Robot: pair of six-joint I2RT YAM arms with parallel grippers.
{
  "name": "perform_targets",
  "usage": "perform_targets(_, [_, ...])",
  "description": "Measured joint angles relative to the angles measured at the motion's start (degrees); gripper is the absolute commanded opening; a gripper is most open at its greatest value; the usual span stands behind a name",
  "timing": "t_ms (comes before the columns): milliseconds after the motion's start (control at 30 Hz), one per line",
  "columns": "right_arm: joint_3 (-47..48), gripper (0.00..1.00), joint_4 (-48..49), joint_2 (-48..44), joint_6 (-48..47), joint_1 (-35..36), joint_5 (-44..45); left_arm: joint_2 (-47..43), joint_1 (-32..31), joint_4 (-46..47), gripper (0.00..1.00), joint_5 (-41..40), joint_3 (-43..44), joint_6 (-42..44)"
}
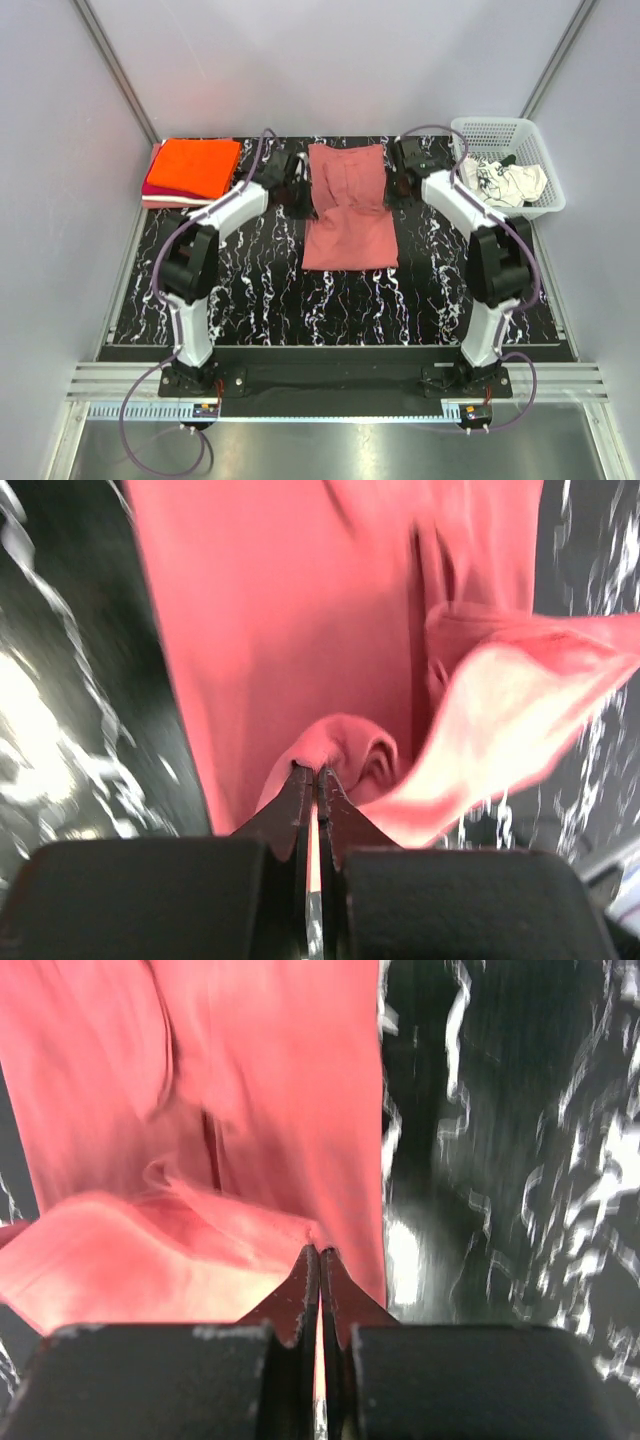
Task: Fold and stack the t-shirts
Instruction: Fold the tshirt
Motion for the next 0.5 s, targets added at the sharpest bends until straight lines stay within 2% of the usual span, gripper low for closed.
perform_targets(133, [11.82, 0.00, -0.66, 8.96, -3.04, -3.15, -2.97, 7.56, 3.39, -2.23, 0.00, 1.33, 11.74, 1.22])
perform_targets(367, [26.75, 0.01, -2.38, 19.63, -5.09, -6.40, -8.83, 16.90, 7.17, -3.67, 0.00, 4.28, 22.60, 1.66])
perform_targets(433, [29.24, 0.03, -2.60, 21.86, -5.42, -7.17, -10.71, 19.78, 7.91, -4.13, 0.07, 4.87, 24.92, 1.64])
perform_targets(500, [31.56, 0.07, -2.93, 24.22, -5.70, -7.89, -12.28, 21.88, 8.50, -4.44, 0.20, 5.03, 25.99, 1.75])
